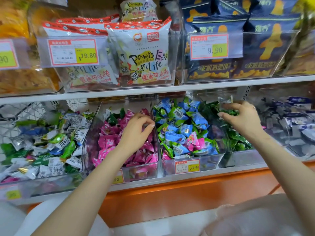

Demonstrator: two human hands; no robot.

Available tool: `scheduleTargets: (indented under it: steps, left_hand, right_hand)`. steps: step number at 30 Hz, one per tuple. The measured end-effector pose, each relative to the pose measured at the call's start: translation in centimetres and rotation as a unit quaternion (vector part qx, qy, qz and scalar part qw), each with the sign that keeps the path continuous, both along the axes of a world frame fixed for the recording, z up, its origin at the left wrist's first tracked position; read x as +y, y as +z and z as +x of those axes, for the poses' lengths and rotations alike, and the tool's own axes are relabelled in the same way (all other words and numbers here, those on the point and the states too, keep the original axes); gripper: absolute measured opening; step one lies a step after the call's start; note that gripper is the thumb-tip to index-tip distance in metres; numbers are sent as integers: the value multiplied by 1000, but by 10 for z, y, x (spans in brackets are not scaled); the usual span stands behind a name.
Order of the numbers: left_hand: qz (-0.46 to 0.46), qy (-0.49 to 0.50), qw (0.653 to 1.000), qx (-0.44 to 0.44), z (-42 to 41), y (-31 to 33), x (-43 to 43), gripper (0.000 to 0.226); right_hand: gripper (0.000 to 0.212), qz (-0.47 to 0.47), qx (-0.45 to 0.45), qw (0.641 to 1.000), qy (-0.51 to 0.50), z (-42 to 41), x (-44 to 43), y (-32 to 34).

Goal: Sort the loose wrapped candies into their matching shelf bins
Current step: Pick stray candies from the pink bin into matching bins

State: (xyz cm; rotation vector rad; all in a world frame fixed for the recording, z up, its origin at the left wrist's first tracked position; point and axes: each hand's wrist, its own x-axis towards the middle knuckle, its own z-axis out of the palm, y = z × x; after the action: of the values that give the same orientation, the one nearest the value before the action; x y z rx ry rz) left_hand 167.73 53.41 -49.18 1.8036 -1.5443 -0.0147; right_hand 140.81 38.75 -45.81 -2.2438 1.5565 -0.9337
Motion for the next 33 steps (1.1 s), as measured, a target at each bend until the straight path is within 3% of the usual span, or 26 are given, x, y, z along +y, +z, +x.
scheduleTargets:
  steps: [5, 12, 16, 20, 33]
  left_hand:
    - [50, -11, 999, -8, 0, -13, 33, 24]
    - [36, 76, 996, -7, 44, -7, 97, 13]
    - [58, 62, 996, -34, 60, -14, 122, 10]
    - [59, 22, 995, -73, 62, -22, 129, 10]
    - [79, 11, 995, -61, 58, -18, 106, 15]
  right_hand:
    - [25, 21, -91, 975, 200, 57, 53, 20]
    - [23, 64, -78, 905, 413, 180, 114, 14]
    - [33, 120, -72, 867, 478, 249, 137, 31]
    - [34, 95, 34, 881, 462, 281, 143, 35]
    - [21, -34, 36, 933, 357, 182, 91, -5]
